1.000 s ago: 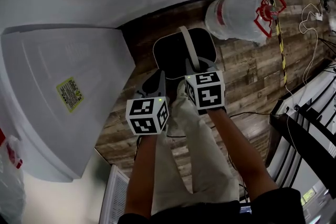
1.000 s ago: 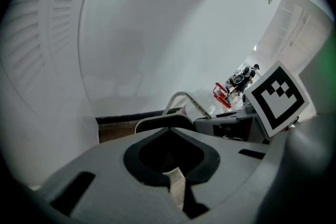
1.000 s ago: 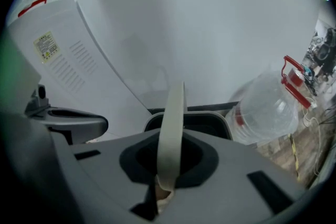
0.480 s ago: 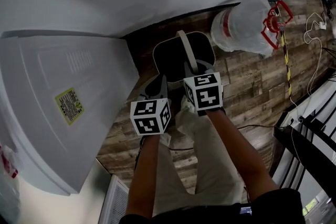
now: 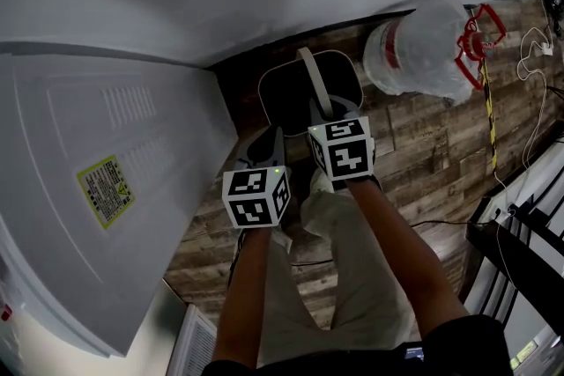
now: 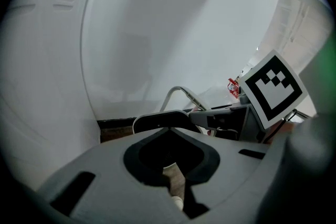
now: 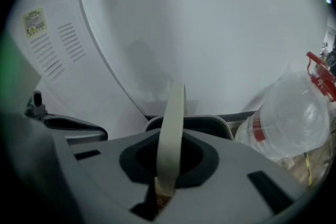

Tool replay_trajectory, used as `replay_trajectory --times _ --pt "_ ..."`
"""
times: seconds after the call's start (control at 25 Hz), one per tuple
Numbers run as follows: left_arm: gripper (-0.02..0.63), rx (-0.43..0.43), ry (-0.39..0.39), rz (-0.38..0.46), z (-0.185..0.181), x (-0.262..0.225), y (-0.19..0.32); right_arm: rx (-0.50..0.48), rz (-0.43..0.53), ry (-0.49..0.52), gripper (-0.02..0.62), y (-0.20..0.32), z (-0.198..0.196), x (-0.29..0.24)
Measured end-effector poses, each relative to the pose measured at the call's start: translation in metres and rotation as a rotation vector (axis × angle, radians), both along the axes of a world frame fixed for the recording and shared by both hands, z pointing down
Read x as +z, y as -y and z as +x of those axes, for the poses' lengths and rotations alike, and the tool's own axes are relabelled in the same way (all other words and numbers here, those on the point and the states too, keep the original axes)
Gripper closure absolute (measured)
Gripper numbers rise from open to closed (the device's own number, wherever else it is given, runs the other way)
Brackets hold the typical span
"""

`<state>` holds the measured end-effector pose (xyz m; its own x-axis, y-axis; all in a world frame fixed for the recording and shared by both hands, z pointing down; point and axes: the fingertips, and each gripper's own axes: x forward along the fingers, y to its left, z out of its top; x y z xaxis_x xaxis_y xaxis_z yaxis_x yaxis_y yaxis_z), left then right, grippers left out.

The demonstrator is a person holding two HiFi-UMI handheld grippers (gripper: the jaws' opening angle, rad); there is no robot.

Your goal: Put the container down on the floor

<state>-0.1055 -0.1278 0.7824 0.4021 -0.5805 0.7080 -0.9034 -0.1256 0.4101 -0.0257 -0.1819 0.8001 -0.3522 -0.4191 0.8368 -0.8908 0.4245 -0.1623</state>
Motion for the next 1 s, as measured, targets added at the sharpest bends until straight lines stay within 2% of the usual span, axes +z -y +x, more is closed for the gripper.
replay_trajectory --times 0.24,0.72,1.0 --pt "0.589 -0.029 -0.024 0.018 -0.012 0.013 0.006 -0.004 0.015 0.014 0.563 0.006 -0.013 0.016" --pt "0.589 -0.026 -0.034 0.025 -0.015 0.04 0.01 -0.03 0.056 0.038 0.563 0.012 -0.032 0.044" --pt "0.589 -0.012 0.001 0.021 -0.021 0.053 0.005 -0.037 0.031 0.043 0.563 0.006 -0.036 0.063"
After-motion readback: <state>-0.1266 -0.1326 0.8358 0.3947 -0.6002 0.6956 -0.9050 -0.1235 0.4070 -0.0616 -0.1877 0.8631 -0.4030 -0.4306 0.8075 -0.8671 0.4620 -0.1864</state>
